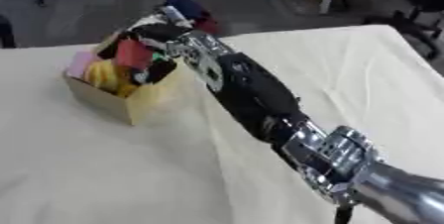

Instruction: Pick up objects on the table and place them in the box.

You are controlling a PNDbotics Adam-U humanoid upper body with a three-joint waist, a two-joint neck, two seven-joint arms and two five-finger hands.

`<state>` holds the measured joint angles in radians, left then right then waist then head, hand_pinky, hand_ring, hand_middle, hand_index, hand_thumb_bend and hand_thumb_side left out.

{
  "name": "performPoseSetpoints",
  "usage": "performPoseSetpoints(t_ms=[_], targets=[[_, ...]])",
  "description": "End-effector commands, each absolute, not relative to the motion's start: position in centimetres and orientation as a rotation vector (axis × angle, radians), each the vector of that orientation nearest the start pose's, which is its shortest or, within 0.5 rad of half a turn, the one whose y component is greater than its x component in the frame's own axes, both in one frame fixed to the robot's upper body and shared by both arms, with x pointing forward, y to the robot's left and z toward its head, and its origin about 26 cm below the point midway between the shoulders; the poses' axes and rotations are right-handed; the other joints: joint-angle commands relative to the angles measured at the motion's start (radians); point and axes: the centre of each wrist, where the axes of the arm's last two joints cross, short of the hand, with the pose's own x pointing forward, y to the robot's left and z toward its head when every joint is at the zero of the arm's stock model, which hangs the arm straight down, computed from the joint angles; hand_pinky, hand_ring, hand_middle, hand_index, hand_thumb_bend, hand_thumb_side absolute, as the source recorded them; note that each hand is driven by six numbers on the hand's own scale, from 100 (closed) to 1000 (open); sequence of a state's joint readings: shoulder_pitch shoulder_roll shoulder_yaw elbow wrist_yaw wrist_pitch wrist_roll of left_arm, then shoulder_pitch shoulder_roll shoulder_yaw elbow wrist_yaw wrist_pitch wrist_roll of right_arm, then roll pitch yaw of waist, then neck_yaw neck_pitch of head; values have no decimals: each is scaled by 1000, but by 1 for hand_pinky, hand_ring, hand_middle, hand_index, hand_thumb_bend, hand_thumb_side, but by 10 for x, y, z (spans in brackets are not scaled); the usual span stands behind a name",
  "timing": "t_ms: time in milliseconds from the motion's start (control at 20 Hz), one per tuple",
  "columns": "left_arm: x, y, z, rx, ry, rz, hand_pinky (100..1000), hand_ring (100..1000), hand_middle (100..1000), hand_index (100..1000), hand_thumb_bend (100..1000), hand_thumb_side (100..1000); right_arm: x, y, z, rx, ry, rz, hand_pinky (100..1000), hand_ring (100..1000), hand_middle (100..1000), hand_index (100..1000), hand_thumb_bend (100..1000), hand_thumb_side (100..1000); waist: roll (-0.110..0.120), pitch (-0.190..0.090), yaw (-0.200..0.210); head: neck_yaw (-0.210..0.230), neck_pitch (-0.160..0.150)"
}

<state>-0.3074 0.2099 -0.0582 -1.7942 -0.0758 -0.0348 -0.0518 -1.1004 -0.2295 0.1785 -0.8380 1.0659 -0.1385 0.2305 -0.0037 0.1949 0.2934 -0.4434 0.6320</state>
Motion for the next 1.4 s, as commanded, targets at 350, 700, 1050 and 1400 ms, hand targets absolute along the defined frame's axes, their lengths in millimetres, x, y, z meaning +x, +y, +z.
performPoseSetpoints(t_ms=[350, 700, 1050, 1400], targets=[[328, 233, 152, 79, -2134, -417, 733, 648, 611, 782, 473, 584, 507, -184, 195, -1142, -1499, 1355, 829, 877, 984, 1000, 242, 493, -13, -10, 7, -7, -18], [328, 233, 152, 79, -2134, -414, 733, 647, 611, 782, 470, 585, 508, -189, 196, -1056, -1531, 1372, 907, 946, 1000, 1000, 267, 488, -14, -9, 8, -5, -20], [327, 235, 148, 82, -2121, -411, 733, 646, 611, 783, 470, 587, 499, -185, 247, -972, -1785, 1299, 934, 952, 1000, 1000, 215, 474, -12, -18, -1, 0, -11], [325, 244, 138, 119, -2088, -383, 734, 649, 612, 782, 470, 585, 467, -196, 301, -827, -2037, 1217, 830, 864, 940, 1000, 150, 388, -10, -45, -61, 48, 13]])
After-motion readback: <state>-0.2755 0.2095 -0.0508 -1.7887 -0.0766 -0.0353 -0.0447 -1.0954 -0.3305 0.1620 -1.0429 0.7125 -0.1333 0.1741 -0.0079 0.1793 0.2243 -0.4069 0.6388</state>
